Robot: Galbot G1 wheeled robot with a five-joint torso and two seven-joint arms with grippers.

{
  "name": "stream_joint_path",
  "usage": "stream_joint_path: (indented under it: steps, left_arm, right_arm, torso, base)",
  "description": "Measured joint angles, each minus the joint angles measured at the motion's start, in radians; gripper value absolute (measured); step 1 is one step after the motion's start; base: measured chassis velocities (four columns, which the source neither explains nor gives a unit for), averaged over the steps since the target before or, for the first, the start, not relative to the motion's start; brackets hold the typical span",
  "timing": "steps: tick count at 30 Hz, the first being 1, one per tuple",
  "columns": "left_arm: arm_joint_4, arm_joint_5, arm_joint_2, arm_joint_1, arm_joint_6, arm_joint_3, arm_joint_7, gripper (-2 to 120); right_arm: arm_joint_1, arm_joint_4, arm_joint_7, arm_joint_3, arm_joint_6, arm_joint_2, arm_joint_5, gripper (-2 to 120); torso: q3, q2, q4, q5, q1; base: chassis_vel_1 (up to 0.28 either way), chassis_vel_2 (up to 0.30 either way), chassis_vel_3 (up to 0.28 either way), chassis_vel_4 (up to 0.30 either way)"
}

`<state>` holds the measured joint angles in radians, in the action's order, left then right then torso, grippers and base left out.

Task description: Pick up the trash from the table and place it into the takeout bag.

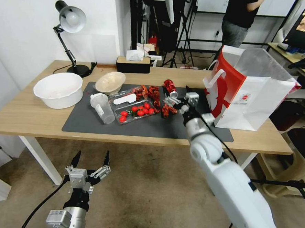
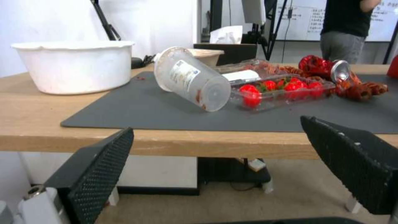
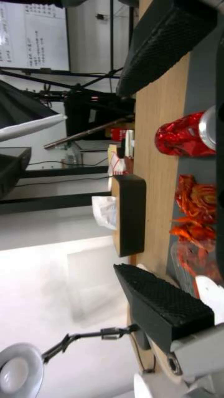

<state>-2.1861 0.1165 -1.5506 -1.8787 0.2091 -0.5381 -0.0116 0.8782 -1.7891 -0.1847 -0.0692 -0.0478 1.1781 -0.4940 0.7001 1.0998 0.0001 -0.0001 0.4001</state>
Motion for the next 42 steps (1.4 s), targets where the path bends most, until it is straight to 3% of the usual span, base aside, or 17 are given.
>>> stream_joint_path:
  steps: [8,15,42]
  left_arm:
    - [-0.006,0.002,0.0,0.001,0.0,-0.006,0.0,100]
    - [0.008,0.002,-0.002,0.012,-0.001,-0.008,0.001,100]
    - [0.035,0.011,0.003,0.039,-0.008,-0.009,0.002,100]
  right_arm:
    - [-0.226,0.147,0.004,0.061,0.117,-0.006,-0.108,100]
    - [-0.36,0.377,0.039,0.107,0.168,0.043,-0.127,100]
    - [-0.419,0.5,0.074,0.125,0.385,0.057,-0.116,100]
  torso:
    - [0.0,0.0,-0.0001,-0.0001,0.0]
    - [0.0,0.0,0.0,0.0001,0.0]
    - [0.0,0.0,-0.0001,0.0001,0.0]
  base:
    - [0.0,0.0,0.0,0.0]
    - [0.0,0.0,0.0,0.0]
    - [0.0,0.0,0.0,0.0]
